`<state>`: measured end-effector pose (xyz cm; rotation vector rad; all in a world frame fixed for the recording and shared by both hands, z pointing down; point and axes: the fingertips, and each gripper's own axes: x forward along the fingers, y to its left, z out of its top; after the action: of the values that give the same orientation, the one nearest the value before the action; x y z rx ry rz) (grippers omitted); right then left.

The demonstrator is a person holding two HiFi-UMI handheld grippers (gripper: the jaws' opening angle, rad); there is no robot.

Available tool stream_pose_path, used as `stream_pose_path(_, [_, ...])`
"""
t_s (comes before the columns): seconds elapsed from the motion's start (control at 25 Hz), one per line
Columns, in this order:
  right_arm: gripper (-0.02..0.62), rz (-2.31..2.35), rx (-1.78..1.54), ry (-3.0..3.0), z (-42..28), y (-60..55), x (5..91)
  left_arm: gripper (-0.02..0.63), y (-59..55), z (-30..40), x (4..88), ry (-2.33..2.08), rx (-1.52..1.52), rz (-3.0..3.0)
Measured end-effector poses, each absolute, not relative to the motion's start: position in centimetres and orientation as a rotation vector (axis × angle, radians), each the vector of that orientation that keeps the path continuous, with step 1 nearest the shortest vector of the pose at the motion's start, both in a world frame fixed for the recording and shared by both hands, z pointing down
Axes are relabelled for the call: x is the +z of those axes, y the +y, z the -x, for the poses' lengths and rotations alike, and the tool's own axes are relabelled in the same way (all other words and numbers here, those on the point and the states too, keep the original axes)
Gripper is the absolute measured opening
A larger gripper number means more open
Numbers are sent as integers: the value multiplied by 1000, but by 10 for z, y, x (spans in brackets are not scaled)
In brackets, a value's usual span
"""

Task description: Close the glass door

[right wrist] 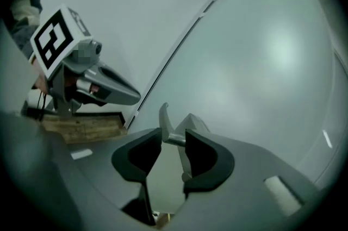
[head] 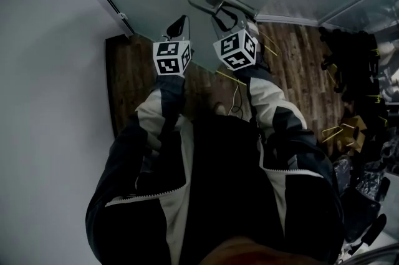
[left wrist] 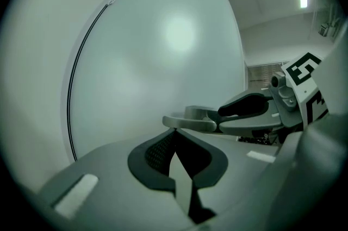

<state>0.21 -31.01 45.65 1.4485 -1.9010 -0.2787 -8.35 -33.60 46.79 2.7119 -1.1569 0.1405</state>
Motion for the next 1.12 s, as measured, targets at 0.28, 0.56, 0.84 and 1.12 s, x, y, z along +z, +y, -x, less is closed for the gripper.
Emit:
stream_pose_path(0.28, [195, -1097, -582, -1542, -4, -317, 469, 3, -331, 74, 449, -1157, 153, -2738])
stream_pose_path(0.56, [154, -981, -686, -1395, 1, -332, 478, 3, -333, 71, 448, -1143, 159, -2746])
stream_pose_path(0.84, [124, -983, -676, -1363, -2, -339, 482, 3, -337, 72, 453, -1149, 162, -2739])
stream_pose_path(1.12, [129, -988, -676, -1369, -15, -347, 488, 3, -339, 65, 457, -1162, 161, -2741])
